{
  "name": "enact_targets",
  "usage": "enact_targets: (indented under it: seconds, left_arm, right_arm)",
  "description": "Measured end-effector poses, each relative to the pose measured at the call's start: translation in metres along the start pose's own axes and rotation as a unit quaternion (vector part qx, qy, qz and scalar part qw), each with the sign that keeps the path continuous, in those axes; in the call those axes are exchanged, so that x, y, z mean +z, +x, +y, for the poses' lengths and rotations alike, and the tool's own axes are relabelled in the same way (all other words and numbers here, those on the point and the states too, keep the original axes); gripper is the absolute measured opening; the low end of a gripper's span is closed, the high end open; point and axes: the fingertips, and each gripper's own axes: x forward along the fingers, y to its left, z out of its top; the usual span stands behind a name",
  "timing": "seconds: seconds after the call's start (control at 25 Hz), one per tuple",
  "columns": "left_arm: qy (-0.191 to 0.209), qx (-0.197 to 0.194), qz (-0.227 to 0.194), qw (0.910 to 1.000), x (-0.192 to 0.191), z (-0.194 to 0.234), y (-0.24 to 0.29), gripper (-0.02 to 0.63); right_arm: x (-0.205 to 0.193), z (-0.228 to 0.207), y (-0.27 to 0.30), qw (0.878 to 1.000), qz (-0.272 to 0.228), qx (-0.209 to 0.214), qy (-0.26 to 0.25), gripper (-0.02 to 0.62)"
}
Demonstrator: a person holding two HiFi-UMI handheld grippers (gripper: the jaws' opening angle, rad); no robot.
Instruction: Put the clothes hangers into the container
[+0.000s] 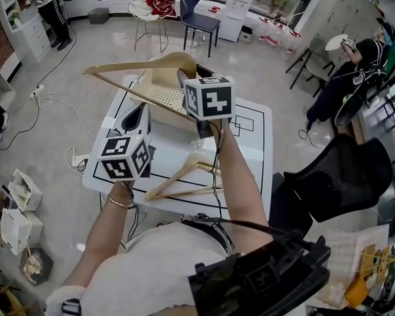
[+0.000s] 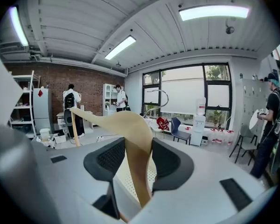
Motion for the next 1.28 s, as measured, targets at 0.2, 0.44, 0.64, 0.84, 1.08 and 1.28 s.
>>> enact_targets:
  seconds: [0.2, 0.44, 0.64, 0.84, 1.08, 1.28]
  left_arm:
    - [0.0, 0.007, -0.002, 1.0, 0.009, 0.008, 0.037, 0.0]
    - [0.001, 0.022, 0.012, 0.9997, 0.005, 0.026, 0.078, 0.0]
    - [-0.007, 0.036, 0.043, 0.9984, -0.02, 0.047, 0.116, 0.0]
    - [-0.023, 0.05, 0.069, 0.996, -0.051, 0.062, 0.146, 0.0]
    - [-0.043, 0.06, 0.096, 0.9926, -0.078, 0.072, 0.17, 0.0]
    - [-0.051, 0.062, 0.108, 0.991, -0.09, 0.075, 0.176, 0.0]
  right_arm:
    - [0.023, -0.022, 0.031, 1.0, -0.012, 0.005, 0.007, 0.19]
    - [0.019, -0.045, 0.082, 0.999, -0.016, 0.017, 0.028, 0.19]
    - [-0.016, -0.064, 0.129, 0.998, 0.006, 0.028, 0.062, 0.19]
    - [-0.061, -0.087, 0.167, 0.994, 0.047, 0.035, 0.094, 0.19]
    - [-0.106, -0.097, 0.202, 0.991, 0.089, 0.041, 0.095, 0.19]
    - [-0.13, -0.095, 0.222, 0.986, 0.124, 0.062, 0.089, 0.19]
